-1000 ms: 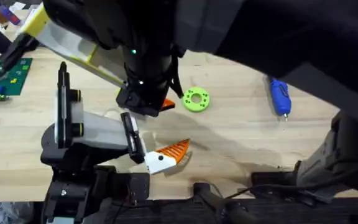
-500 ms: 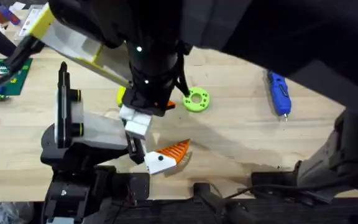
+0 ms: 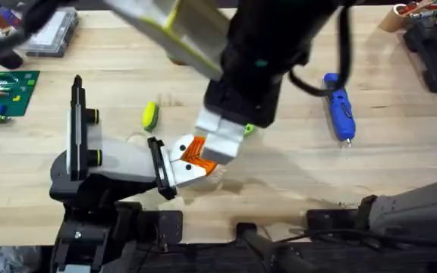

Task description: Pick up the gripper from the table and insert it into the empty holder that is missing its gripper. Then pick up a screw, insert it into the mounting hole, and use the screwdriver to tighten it. Finally, clean up the table by picking up the vegetable and placing it into the bucket.

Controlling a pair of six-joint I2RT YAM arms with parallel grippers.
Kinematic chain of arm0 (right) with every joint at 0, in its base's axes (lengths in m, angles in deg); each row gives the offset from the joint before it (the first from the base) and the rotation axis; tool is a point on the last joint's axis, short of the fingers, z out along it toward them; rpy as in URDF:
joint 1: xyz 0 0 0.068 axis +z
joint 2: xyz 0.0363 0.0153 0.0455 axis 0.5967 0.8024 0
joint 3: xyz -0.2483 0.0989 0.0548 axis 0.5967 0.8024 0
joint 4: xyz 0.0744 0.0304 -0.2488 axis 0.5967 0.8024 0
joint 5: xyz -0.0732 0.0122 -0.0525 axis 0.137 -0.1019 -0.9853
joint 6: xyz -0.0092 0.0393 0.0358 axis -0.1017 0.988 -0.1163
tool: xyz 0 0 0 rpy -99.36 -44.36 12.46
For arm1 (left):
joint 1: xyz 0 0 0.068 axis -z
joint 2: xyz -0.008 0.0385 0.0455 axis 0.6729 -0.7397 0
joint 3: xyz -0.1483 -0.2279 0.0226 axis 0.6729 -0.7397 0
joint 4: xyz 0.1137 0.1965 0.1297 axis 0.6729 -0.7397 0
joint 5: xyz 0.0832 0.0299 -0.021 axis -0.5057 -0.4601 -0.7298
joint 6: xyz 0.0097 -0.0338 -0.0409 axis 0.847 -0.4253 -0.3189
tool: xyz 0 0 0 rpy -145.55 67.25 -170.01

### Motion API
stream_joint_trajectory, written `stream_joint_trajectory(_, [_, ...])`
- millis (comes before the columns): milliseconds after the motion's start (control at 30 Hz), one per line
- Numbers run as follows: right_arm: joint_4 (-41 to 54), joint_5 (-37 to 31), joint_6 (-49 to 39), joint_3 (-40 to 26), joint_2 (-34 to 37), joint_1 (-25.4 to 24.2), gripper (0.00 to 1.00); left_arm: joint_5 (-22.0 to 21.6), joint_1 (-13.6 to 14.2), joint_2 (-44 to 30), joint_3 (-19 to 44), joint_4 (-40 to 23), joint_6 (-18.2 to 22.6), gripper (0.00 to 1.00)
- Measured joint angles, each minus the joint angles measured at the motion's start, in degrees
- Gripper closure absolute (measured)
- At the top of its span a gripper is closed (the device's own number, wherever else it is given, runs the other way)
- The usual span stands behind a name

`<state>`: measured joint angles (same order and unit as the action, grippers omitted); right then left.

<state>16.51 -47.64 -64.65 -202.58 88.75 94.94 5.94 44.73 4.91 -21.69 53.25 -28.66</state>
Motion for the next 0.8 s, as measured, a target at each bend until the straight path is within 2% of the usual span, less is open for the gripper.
stream_joint_trajectory(200, [0.2, 0.4, -0.5, 0.0, -1.5, -2.2, 0.003, 0.0, 0.0, 0.0, 0.0, 0.0, 0.0, 0.995])
stream_joint_trajectory(567, [0.2, 5.8, -0.7, 0.0, -1.5, -13.7, 0.003, 0.0, 0.0, 0.0, 0.0, 0.0, 0.0, 0.996])
stream_joint_trajectory(800, [0.2, 6.7, -0.8, 0.2, -1.5, -15.0, 0.003, 0.0, 0.0, 0.0, 0.0, 0.0, 0.0, 0.996])
